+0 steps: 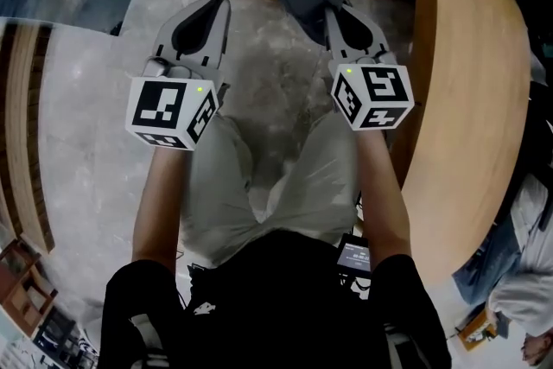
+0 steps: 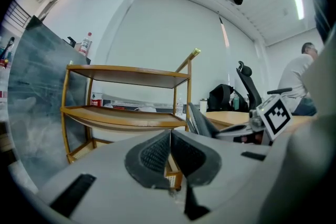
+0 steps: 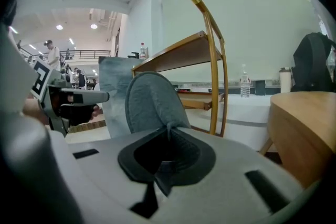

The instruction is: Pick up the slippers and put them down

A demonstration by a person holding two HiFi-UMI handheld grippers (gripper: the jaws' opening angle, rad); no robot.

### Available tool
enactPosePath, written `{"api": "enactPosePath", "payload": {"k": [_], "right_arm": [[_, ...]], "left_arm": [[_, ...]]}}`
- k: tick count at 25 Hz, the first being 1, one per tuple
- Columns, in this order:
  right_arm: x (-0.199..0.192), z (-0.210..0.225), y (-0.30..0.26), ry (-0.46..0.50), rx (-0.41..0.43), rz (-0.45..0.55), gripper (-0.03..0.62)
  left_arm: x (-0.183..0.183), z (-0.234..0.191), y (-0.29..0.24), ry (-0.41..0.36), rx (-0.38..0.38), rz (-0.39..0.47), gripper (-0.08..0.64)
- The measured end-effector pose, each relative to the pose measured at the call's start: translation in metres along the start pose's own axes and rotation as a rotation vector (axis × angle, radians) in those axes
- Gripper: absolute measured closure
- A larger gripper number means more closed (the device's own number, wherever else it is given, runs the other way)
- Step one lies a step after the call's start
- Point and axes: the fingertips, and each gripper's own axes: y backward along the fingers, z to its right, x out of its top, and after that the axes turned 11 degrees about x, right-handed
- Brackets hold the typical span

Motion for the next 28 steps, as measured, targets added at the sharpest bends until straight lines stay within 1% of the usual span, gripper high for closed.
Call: {"api": "enactPosePath", "payload": {"k": [2, 7, 13, 17, 24, 28], "right_arm": [[-0.014, 0.001, -0.008, -0.007, 0.01, -0.03, 0.589], [-0.052, 0.005, -0.028, -0.01, 0.024, -0.138, 0.589], [-0.11, 0.008, -0.049, -0.001, 0.051, -0.309, 0.589], [-0.144, 0.007, -0.063, 0.019, 0.067, -0.405, 0.589], [-0.198, -0.001, -0.081, 0.044, 0.098, -0.526, 0.589], [-0.227, -0.007, -0.088, 0.04, 0.111, -0.585, 0.589]], "left_arm": [[-0.003, -0.001, -0.003, -0.003, 0.004, -0.001, 0.554], [-0.012, -0.004, -0.009, -0.039, 0.003, -0.012, 0.554], [-0.015, -0.005, -0.013, -0.069, -0.008, -0.025, 0.554], [-0.019, -0.008, -0.011, -0.11, -0.004, -0.035, 0.554], [-0.034, -0.012, -0.008, -0.162, -0.021, -0.07, 0.554], [-0.037, -0.013, -0.003, -0.194, -0.031, -0.08, 0.554]]}}
